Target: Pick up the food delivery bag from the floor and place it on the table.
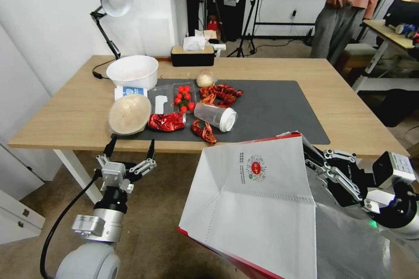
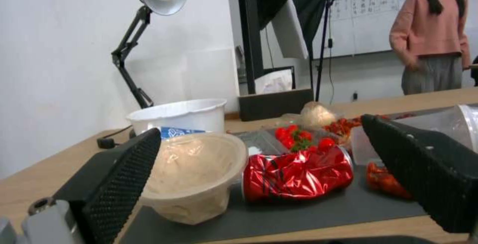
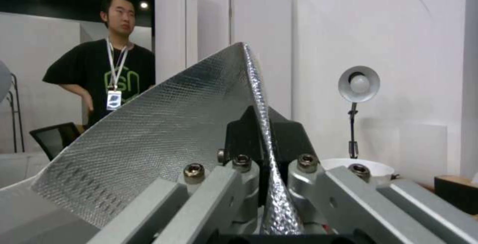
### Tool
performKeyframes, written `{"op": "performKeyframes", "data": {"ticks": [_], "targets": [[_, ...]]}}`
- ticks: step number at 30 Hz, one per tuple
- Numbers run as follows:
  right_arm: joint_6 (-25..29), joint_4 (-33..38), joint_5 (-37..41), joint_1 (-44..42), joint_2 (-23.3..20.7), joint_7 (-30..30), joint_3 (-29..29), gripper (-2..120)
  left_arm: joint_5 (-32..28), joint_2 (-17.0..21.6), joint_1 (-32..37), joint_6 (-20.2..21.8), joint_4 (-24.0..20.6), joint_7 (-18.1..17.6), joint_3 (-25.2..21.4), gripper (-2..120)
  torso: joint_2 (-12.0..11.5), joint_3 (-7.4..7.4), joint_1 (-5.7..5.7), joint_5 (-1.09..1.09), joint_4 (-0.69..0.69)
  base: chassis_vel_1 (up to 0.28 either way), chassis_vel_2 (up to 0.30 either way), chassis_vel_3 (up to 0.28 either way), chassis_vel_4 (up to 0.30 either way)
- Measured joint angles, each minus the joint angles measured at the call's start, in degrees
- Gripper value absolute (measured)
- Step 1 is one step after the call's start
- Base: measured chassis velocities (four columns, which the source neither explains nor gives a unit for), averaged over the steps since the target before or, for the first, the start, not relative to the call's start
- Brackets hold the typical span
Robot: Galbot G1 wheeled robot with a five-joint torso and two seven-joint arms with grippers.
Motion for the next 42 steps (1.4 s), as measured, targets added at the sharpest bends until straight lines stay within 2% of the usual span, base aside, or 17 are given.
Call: {"op": "performKeyframes", "data": {"ticks": [13,21,25,28,34,37,38,42], "targets": [[0.1,0.9,1.9,0.9,-0.5,2.0,-0.5,0,0.6,-0.1,0.1,0.1,0.0,-0.1,0.1,100,-0.2,-0.12,-0.08,0.0,0.0,0.0,0.0,0.0,0.0],[0.6,2.4,4.6,1.9,-1.0,6.0,-1.2,0,1.0,-0.3,0.7,0.1,-0.5,-0.1,-0.1,100,-0.4,-0.23,-0.17,0.0,0.0,0.0,0.0,0.0,0.0],[1.5,3.1,6.1,2.8,-1.4,9.9,-1.7,0,1.3,-0.5,0.9,0.0,-0.6,-0.1,0.0,100,-0.5,-0.27,-0.2,0.01,-0.01,0.0,0.0,0.0,0.0],[2.6,4.1,7.9,5.0,-2.3,16.3,-3.0,0,1.9,-0.8,1.3,-0.3,-0.9,-0.2,0.3,100,-0.5,-0.3,-0.23,0.01,0.0,0.0,0.0,0.0,0.0],[3.6,5.1,9.3,6.9,-3.3,22.1,-3.9,0,2.1,-1.0,1.6,-0.5,-1.1,-0.2,0.3,100,-0.6,-0.32,-0.24,0.0,0.01,0.0,0.0,0.0,0.0],[5.0,5.9,10.8,9.3,-5.0,30.4,-4.6,0,2.6,-1.2,1.9,-0.8,-1.2,-0.2,0.3,100,-0.6,-0.35,-0.26,0.0,0.0,0.0,0.0,0.0,0.0],[5.0,5.9,10.8,9.3,-5.0,30.4,-4.6,0,2.6,-1.2,1.9,-0.8,-1.2,-0.2,0.3,100,-0.6,-0.35,-0.26,0.0,0.0,0.0,0.0,0.0,0.0],[6.1,6.4,11.3,12.1,-6.7,39.5,-5.1,0,3.3,-1.7,2.0,-1.1,-1.0,-0.3,0.7,100,-0.7,-0.37,-0.28,0.0,0.0,0.0,0.0,0.0,0.0]]}}
